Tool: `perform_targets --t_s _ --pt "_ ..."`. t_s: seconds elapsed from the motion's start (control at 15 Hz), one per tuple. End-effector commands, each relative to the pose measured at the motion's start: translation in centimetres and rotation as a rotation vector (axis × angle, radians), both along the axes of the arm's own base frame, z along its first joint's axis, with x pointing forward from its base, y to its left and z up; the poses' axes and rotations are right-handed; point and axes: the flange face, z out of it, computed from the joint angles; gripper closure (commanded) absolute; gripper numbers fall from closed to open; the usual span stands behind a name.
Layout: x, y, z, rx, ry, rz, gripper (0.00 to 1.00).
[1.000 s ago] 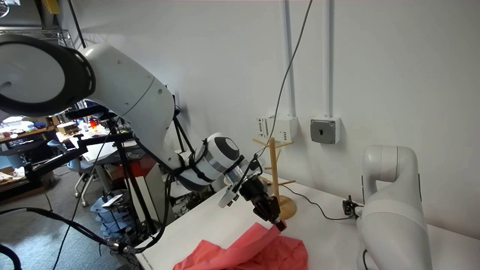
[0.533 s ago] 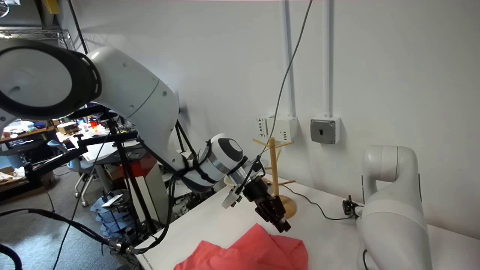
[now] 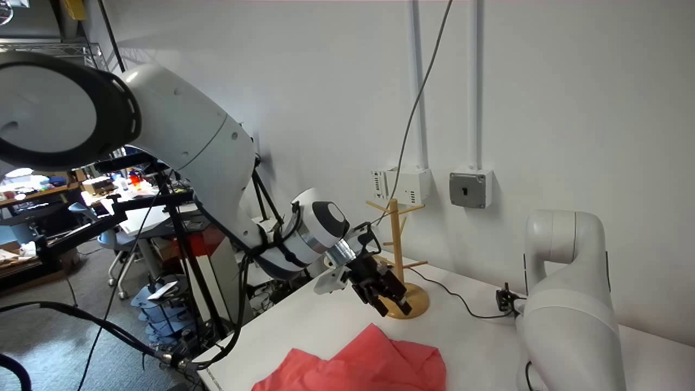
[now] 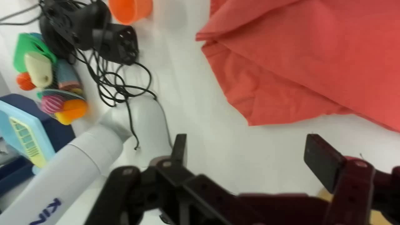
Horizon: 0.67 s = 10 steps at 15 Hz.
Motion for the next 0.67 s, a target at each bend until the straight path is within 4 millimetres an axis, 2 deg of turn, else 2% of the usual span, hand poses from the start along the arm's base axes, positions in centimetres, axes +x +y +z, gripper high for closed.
perform_targets --t_s 0.0,0.27,0.6 --pt "-2.3 2.2 0.6 0.146 0.024 0.126 0.00" --pt "-5.8 6.0 1.4 0.290 0.069 0.226 0.00" --pt "-10.0 9.1 2.7 0.431 0.135 0.305 0.00"
